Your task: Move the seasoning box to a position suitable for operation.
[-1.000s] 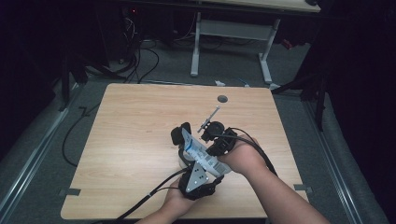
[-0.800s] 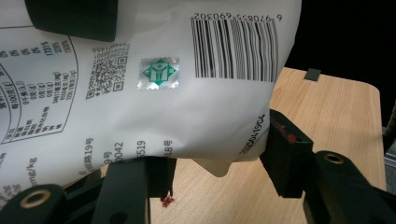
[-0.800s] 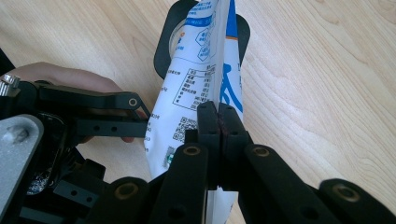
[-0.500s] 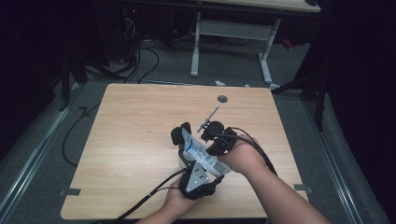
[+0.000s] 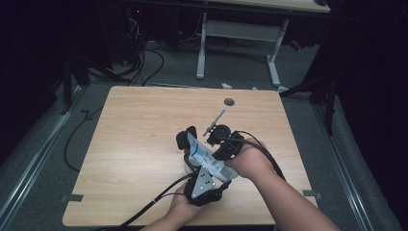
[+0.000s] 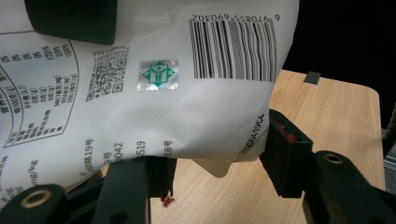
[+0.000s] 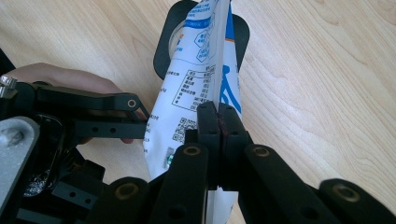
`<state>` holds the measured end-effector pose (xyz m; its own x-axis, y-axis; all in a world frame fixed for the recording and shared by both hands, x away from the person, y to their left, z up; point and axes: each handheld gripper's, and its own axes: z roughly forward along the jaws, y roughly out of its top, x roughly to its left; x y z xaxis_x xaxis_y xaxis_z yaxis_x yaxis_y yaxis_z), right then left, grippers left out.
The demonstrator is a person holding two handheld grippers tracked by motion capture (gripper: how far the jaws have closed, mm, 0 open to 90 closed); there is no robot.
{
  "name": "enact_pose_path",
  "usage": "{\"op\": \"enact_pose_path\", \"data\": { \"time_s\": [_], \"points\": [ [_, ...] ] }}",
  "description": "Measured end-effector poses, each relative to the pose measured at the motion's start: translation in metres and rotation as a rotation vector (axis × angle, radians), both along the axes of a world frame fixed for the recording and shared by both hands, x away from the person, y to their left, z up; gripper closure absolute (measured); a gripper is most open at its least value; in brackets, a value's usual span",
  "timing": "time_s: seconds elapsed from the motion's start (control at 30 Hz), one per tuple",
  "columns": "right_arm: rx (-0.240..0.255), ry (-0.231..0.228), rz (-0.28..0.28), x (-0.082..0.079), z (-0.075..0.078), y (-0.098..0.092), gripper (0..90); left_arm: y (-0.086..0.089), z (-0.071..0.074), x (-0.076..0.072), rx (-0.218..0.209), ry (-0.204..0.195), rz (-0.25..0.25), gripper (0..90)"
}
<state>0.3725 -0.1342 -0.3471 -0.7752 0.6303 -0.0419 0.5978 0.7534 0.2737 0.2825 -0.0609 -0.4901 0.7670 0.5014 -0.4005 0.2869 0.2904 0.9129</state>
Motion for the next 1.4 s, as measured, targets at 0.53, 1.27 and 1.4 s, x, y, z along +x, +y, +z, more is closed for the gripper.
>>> {"op": "enact_pose_path", "data": {
  "time_s": [0.53,1.27,1.4],
  "points": [
    [-0.003,-0.003,0.004,0.0017,0.0002,0.0017,90.0,0.0005,0.0006,0.0007,-0.004,-0.002,0.007,51.0],
    [-0.013,-0.003,0.000,0.0012,-0.0004,0.0008,90.0,-0.0005,0.0003,-0.0007,-0.001,-0.009,0.004,51.5],
    [-0.008,-0.004,0.004,0.0011,0.0001,-0.0002,90.0,-0.0006,0.0009,-0.0010,-0.006,-0.010,0.003,51.6]
  ]
}}
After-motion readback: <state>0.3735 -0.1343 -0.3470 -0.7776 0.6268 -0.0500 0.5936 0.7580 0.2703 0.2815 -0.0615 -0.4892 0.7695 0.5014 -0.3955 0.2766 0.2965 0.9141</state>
